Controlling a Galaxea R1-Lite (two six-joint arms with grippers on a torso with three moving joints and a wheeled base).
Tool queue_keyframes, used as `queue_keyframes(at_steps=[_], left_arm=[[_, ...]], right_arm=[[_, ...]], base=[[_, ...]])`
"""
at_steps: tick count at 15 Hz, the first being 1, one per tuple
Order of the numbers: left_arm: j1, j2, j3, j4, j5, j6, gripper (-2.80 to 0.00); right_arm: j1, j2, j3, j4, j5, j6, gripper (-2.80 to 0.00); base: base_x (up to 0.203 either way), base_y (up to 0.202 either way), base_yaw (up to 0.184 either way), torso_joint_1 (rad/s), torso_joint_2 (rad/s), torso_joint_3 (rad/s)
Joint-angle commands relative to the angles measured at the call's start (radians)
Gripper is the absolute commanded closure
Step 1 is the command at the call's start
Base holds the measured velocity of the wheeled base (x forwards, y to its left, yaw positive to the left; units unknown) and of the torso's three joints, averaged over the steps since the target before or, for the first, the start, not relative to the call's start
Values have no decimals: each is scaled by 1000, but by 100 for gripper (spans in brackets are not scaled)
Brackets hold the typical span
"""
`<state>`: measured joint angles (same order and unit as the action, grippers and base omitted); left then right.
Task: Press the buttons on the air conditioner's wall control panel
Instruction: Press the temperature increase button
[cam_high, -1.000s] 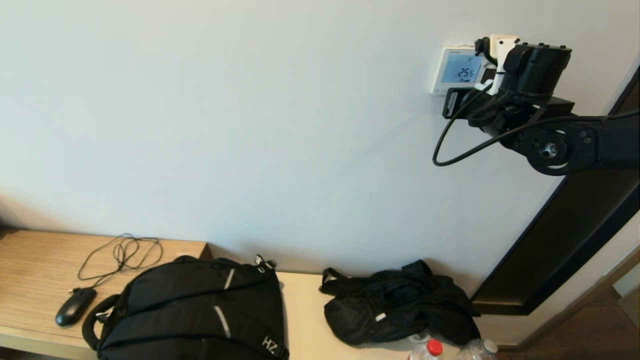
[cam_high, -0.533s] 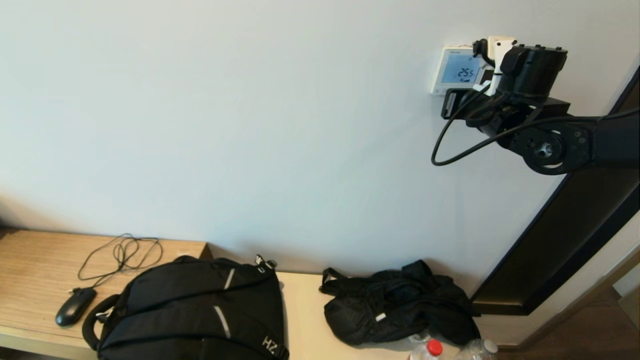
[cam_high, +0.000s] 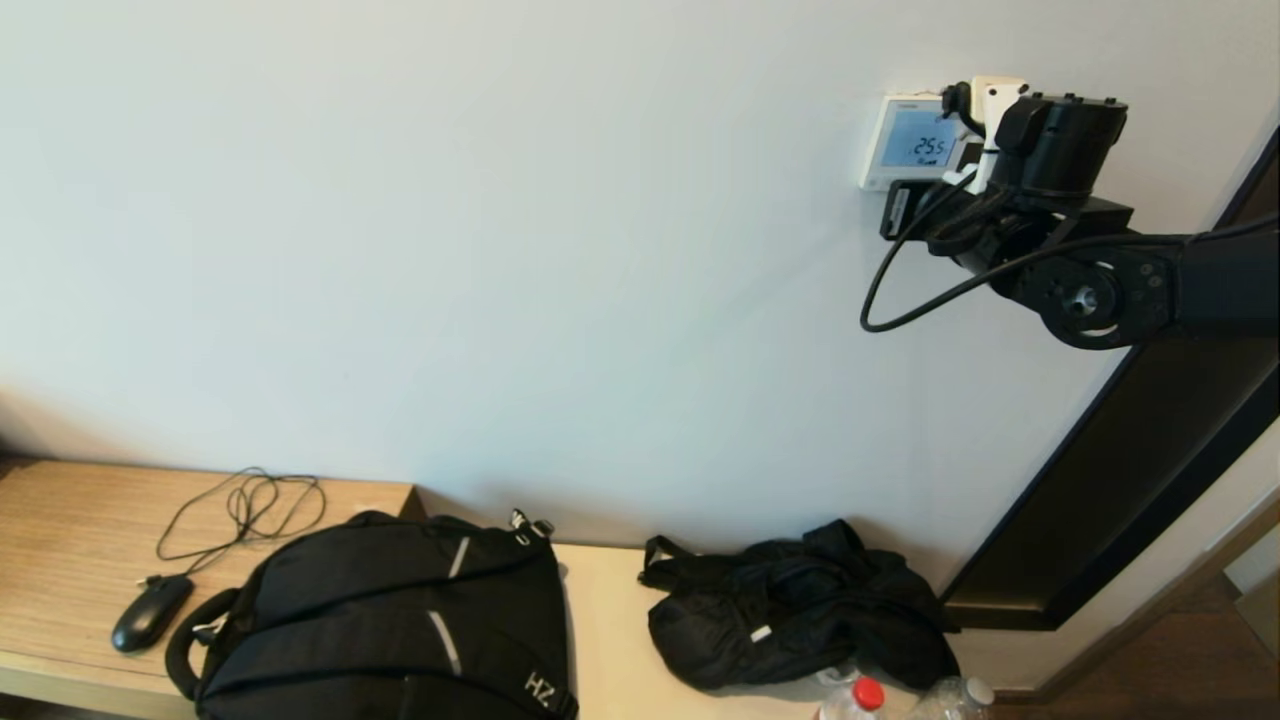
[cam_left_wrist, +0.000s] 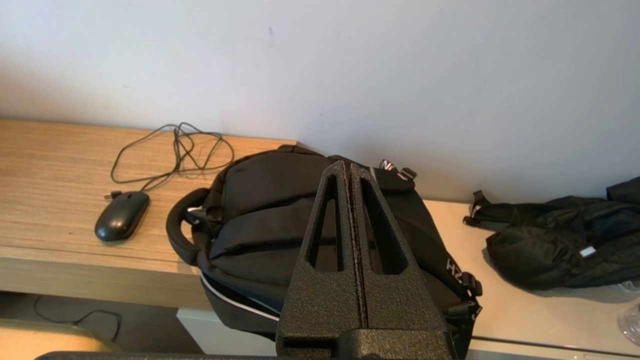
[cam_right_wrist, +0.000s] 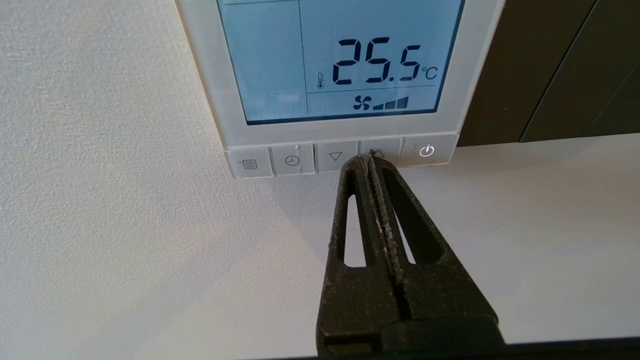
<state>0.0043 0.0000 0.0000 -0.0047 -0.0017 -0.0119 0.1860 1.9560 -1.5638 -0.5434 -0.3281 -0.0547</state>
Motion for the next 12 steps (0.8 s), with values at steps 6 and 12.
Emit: queue_keyframes(at_steps=[6, 12], left_arm=[[0, 0, 0, -1, 0, 0, 0], [0, 0, 0, -1, 0, 0, 0]], right_arm=[[13, -56, 42, -11, -3, -2, 0], [29, -126, 89, -11, -2, -16, 0]], base=[[0, 0, 0, 0, 0, 0], [0, 0, 0, 0, 0, 0]])
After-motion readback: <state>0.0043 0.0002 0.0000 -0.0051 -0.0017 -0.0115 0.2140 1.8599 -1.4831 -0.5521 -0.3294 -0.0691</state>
